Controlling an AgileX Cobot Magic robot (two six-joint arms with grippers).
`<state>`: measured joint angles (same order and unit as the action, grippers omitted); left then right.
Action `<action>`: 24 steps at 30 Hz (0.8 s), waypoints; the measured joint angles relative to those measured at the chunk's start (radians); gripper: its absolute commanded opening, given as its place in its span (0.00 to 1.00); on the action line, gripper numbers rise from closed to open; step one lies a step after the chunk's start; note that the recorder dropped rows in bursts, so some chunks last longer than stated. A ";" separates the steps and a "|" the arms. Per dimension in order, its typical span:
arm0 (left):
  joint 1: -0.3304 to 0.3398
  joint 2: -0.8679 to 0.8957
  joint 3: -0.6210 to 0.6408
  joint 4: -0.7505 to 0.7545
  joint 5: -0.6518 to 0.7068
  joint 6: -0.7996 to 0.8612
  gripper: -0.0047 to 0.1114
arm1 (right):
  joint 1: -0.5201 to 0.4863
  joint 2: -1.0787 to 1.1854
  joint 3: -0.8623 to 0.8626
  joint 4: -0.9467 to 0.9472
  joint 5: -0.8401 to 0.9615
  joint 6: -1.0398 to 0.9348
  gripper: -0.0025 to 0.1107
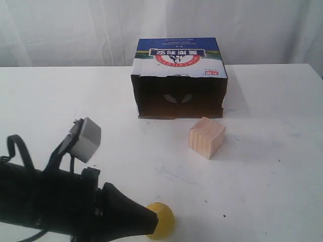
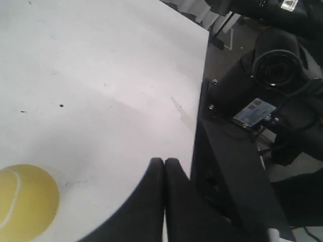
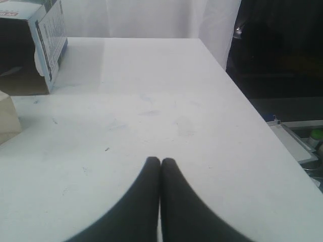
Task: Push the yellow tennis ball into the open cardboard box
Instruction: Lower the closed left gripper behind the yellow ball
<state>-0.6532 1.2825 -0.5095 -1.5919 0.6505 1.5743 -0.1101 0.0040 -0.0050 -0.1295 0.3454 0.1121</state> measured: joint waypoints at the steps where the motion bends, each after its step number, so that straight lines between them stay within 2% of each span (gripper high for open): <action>1: -0.016 0.025 0.002 -0.045 -0.019 0.066 0.04 | 0.000 0.000 0.000 0.000 0.000 0.000 0.02; 4: -0.044 0.101 -0.012 -0.106 -0.045 0.213 0.04 | 0.000 0.000 0.000 0.000 0.000 0.000 0.02; 14: -0.057 0.350 -0.069 -0.130 -0.131 0.381 0.04 | 0.000 0.000 0.000 0.000 0.000 0.000 0.02; 20: -0.057 0.375 -0.078 -0.130 -0.186 0.382 0.04 | 0.000 0.000 0.000 0.000 0.000 0.000 0.02; 24: -0.057 0.375 -0.138 -0.130 -0.220 0.382 0.04 | 0.000 0.000 0.000 0.000 0.000 0.000 0.02</action>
<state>-0.7097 1.6577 -0.6477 -1.7218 0.4307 1.9566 -0.1101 0.0040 -0.0050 -0.1295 0.3454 0.1121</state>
